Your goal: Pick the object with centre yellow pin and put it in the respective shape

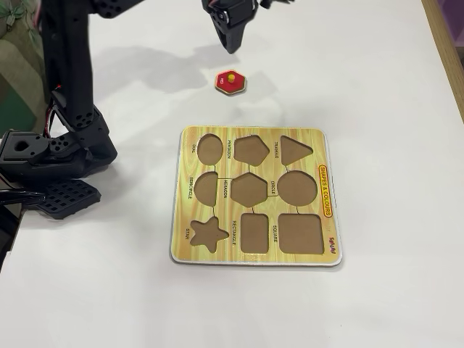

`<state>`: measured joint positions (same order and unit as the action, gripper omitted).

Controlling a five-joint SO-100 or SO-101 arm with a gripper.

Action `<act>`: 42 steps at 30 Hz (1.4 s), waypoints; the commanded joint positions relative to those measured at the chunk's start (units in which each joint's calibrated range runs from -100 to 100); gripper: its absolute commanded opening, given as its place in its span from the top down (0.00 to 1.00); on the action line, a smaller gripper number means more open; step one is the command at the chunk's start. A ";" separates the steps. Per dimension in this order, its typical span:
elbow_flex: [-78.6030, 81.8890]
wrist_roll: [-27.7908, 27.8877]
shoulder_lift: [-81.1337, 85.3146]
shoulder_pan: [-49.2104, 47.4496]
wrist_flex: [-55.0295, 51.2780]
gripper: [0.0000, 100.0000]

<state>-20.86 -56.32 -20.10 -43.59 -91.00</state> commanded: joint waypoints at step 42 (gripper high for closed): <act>-15.38 0.25 -22.66 -1.23 0.51 0.89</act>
<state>-34.62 -56.21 -43.64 -44.71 -90.49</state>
